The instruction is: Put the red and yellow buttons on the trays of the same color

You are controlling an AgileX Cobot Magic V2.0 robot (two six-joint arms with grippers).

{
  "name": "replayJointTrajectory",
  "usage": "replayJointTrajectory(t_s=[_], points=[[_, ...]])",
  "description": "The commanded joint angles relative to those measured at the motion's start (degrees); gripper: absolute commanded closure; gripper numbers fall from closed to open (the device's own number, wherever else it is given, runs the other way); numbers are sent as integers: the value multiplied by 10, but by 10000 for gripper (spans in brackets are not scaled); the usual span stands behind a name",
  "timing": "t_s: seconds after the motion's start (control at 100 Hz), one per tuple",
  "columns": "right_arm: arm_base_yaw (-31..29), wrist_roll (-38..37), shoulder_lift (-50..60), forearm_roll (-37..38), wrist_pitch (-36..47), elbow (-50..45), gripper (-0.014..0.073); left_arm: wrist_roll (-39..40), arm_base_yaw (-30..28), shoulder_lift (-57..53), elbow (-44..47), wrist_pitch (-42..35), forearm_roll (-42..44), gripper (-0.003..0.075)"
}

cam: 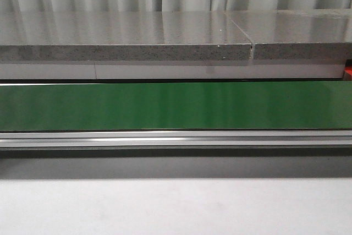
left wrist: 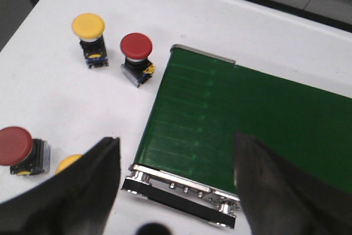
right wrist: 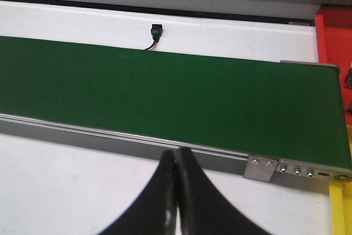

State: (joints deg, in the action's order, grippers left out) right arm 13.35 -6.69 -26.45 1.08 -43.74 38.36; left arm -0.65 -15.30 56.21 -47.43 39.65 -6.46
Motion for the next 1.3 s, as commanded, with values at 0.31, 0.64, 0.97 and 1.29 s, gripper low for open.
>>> replayJointTrajectory(t_s=[0.31,0.64,0.97,1.29], points=[[0,6,-1,1,39,14,659,15,-147,152,-66,109,-68,187],[0,6,-1,1,39,14,659,15,-181,268,-69,114,-104,187],[0,6,-1,1,39,14,659,33,-181,339,-117,109,-103,188],[0,6,-1,1,39,14,659,33,-181,385,-120,118,-102,206]])
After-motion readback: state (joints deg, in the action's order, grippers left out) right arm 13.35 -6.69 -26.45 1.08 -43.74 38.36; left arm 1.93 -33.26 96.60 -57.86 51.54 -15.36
